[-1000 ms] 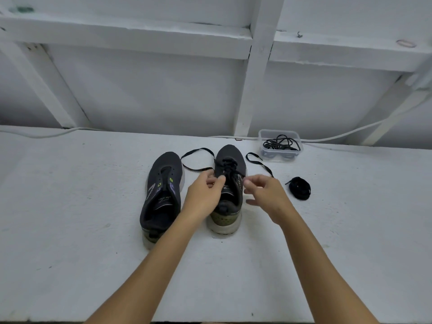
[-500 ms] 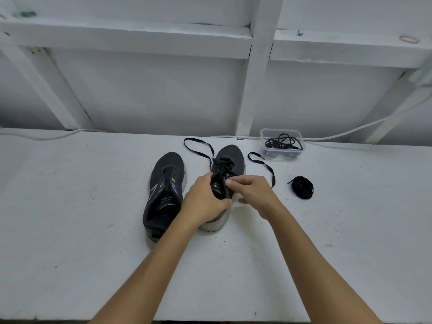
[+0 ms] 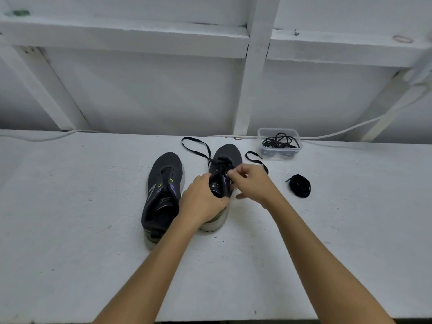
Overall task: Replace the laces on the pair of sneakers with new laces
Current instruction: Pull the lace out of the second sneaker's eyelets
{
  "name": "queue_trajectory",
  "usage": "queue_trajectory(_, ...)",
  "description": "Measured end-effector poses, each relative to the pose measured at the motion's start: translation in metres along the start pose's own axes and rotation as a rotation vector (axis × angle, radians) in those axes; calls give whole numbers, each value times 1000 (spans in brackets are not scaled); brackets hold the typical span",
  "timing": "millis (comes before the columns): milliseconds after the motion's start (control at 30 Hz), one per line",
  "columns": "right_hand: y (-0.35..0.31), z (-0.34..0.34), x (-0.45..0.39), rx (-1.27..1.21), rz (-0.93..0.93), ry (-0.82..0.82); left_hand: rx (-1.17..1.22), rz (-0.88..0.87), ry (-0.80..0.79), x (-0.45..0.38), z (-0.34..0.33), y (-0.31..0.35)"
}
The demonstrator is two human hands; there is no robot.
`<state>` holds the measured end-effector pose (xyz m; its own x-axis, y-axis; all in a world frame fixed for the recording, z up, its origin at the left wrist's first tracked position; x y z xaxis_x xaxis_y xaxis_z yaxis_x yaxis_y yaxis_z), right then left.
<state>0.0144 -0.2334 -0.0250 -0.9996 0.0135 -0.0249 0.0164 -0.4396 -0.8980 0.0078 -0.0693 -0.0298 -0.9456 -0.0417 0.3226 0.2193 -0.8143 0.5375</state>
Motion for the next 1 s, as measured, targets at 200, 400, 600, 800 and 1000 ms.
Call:
queue_trajectory(200, -3, -13, 6, -19, 69, -23, -2, -17, 28, 1, -1, 0)
queue_trajectory(400, -10, 10, -11, 475, 337, 148, 34, -9, 55, 4, -3, -1)
queue_trajectory(600, 9, -12, 14, -195, -126, -17, 17, -3, 85, 6, -4, -4)
queue_trajectory(800, 4, -5, 0, 89, 92, 21, 3, -11, 87, 4, -5, -5)
queue_trajectory(1000, 12, 15, -2, 114, -26, 263, -1, -5, 76, -1, -5, -6)
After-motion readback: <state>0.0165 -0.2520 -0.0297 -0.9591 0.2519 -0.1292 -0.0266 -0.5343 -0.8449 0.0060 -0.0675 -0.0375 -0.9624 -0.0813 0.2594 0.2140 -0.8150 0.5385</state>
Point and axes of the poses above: each hand's wrist, its own x-axis away from the middle knuckle, its own z-axis out of the back of the hand, y = z × x, the point moved 4 cm from there along -x, towards the middle knuckle, and after that the axes turned 15 degrees about z, right-handed, at the moved point
